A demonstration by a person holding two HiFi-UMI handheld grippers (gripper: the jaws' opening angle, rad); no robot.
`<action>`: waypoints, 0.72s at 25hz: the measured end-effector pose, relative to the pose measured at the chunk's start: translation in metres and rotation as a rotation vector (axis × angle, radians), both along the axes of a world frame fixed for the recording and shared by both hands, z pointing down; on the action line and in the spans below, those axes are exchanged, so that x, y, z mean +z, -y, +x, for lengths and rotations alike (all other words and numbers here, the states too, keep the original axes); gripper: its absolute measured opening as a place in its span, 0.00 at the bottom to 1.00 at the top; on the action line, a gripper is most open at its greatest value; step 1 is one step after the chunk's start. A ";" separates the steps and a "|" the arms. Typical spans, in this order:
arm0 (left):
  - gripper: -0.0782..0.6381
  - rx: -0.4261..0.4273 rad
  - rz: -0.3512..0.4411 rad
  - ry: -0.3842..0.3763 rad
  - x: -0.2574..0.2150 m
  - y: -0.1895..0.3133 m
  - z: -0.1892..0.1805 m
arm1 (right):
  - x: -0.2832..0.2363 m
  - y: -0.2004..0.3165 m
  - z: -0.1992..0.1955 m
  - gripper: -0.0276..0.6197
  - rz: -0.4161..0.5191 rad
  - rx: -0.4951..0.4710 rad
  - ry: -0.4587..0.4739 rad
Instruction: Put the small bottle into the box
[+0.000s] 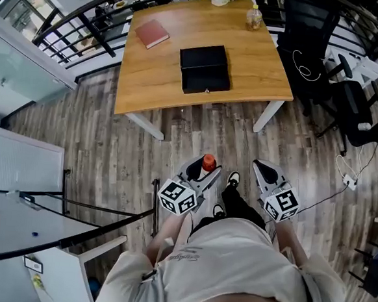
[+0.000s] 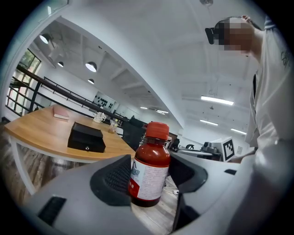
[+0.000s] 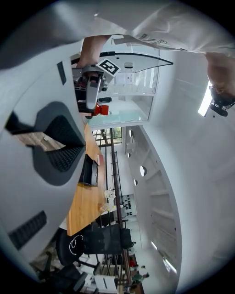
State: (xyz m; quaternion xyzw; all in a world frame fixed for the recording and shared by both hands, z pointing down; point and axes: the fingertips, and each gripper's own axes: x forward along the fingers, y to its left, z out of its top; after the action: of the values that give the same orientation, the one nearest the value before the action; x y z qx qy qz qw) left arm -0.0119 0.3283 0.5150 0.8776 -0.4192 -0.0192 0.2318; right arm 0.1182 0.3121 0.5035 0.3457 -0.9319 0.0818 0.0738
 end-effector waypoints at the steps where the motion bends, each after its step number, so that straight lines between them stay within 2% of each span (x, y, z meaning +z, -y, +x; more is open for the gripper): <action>1: 0.46 -0.001 0.002 0.003 -0.003 0.006 -0.004 | 0.000 0.008 -0.005 0.04 0.004 -0.005 0.010; 5: 0.46 -0.019 -0.015 0.033 0.003 0.042 -0.012 | -0.001 0.050 -0.016 0.04 0.028 -0.011 0.070; 8: 0.46 -0.018 -0.036 0.046 0.002 0.070 -0.007 | 0.003 0.083 -0.015 0.04 0.004 -0.006 0.105; 15: 0.46 0.009 -0.021 0.101 -0.018 0.132 0.001 | -0.016 0.156 -0.028 0.04 0.026 -0.050 0.149; 18: 0.46 -0.013 -0.011 0.134 -0.020 0.152 0.000 | -0.015 0.185 -0.025 0.04 -0.008 -0.022 0.201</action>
State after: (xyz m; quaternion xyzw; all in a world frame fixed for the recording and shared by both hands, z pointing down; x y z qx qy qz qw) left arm -0.0123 0.1767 0.4952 0.8729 -0.4395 0.0404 0.2082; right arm 0.0928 0.1272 0.4884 0.3252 -0.9380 0.1192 -0.0178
